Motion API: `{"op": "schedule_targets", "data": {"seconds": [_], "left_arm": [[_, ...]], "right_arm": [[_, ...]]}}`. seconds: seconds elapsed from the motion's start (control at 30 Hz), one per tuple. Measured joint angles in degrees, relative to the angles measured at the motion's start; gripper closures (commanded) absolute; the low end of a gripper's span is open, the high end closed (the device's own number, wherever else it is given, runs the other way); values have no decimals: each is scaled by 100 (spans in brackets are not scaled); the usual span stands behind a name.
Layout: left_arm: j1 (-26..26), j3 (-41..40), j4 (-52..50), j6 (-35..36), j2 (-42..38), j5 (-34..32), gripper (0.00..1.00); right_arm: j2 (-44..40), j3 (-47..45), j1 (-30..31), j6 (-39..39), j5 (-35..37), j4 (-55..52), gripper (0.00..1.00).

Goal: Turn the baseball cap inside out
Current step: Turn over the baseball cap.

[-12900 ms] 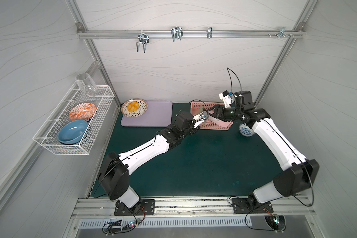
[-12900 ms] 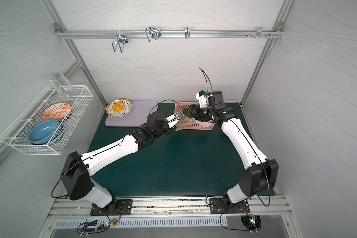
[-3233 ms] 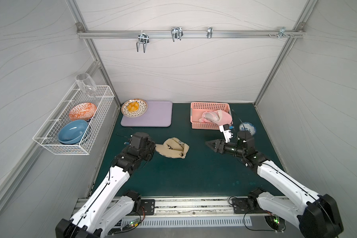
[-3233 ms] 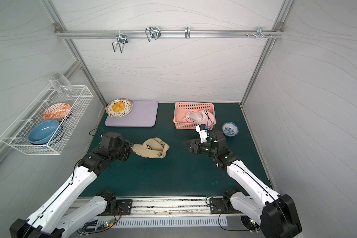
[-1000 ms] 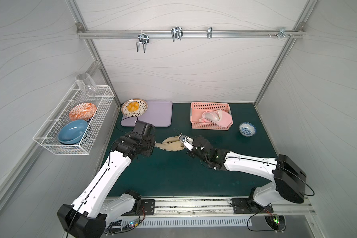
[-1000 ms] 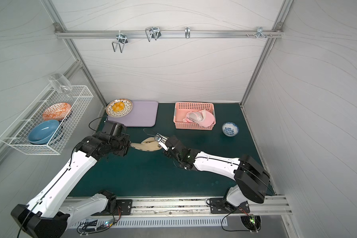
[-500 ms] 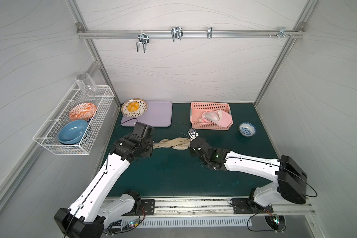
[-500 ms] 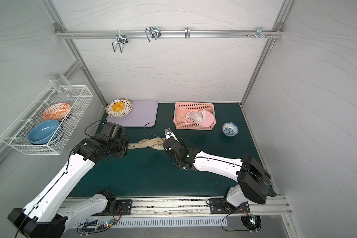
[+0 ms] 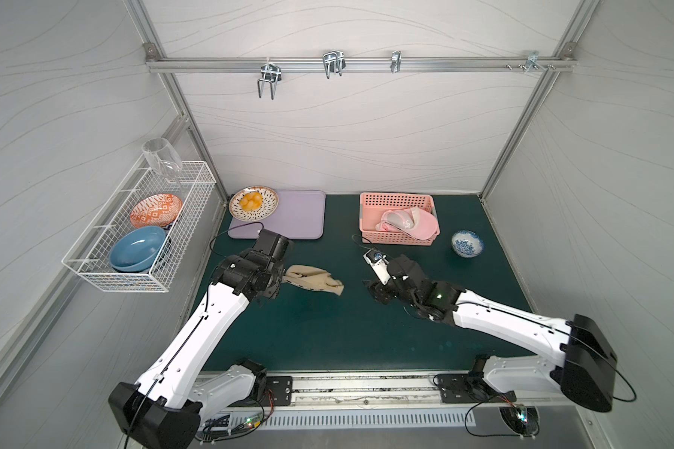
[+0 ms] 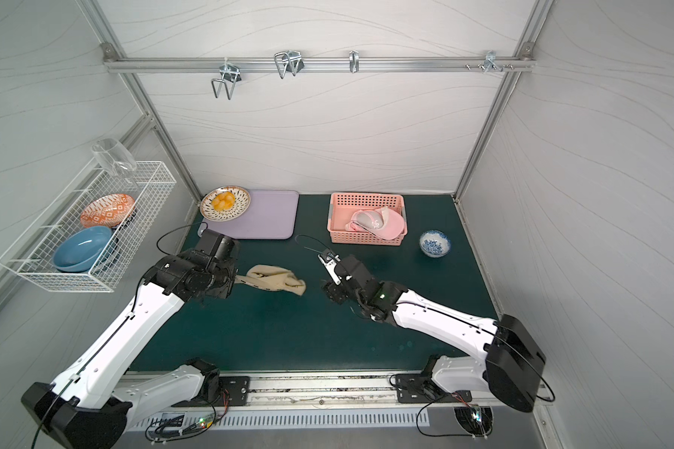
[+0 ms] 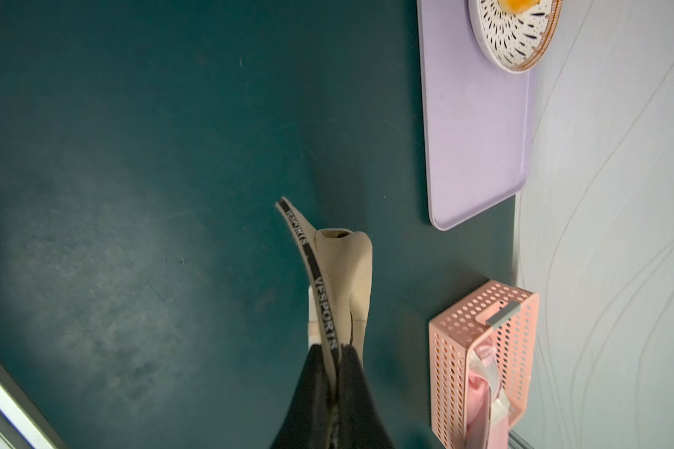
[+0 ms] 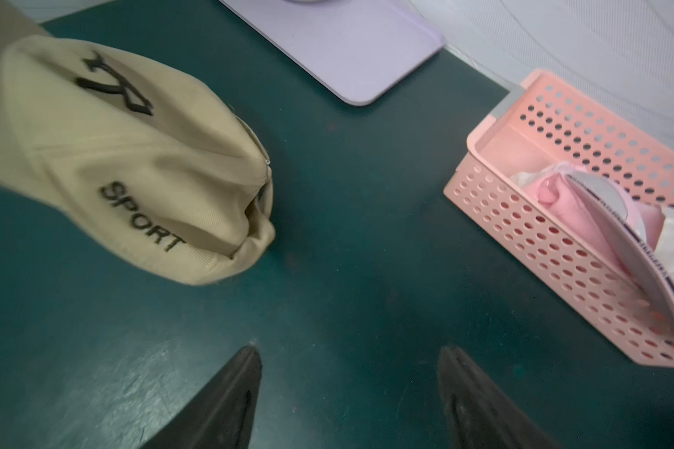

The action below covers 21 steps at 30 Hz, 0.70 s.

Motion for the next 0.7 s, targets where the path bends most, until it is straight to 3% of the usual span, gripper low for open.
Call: {"op": "schedule_targets", "data": {"seconds": [0.17, 0.47, 0.7], "left_arm": [[-168, 24, -44, 125, 155, -96, 100], [-433, 127, -15, 144, 295, -120, 100], [-442, 205, -46, 221, 177, -201, 100]], "right_arm": [[-205, 85, 90, -570, -634, 37, 17], [1248, 787, 907, -1182, -1016, 651, 16], [1589, 815, 960, -1340, -1235, 1259, 16]]}}
